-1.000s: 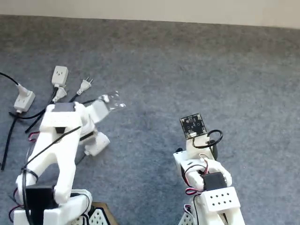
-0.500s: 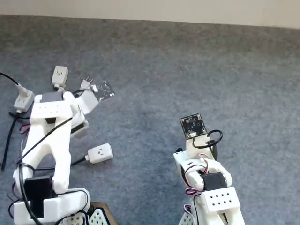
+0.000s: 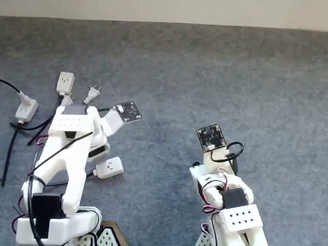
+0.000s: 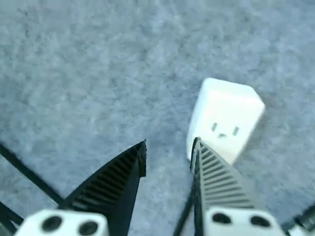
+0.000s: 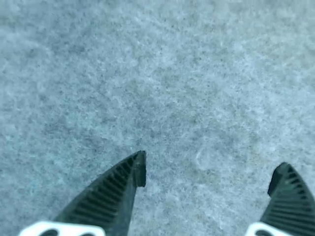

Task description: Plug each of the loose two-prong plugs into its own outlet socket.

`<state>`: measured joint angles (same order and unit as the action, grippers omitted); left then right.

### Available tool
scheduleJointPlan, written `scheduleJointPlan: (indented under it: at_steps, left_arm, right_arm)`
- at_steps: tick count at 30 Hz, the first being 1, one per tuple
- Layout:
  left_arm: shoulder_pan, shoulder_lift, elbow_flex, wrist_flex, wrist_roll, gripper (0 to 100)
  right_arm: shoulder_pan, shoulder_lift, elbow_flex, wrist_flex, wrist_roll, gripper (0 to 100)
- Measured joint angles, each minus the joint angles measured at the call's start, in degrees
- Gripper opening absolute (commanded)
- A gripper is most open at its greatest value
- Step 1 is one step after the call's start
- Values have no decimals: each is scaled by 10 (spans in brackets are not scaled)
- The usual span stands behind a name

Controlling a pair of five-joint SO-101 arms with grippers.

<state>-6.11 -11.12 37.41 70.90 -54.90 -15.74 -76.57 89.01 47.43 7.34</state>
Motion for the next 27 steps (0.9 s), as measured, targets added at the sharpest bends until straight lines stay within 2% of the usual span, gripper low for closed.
scheduleJointPlan:
  at_steps: [7,12,14,20,27]
  left_arm:
    - [0,0,66,-138,10,171]
    - [0,0,64,-149,11,171]
    - [0,0,37,-112,11,171]
    - [0,0,-33,74,10,171]
    - [20,0,-41,101,11,171]
  right_arm:
    - [0,0,0,0,0,375]
    - [0,0,0,0,0,375]
    - [0,0,0,0,0,375]
    - [0,0,0,0,0,375]
    - [0,0,0,0,0,375]
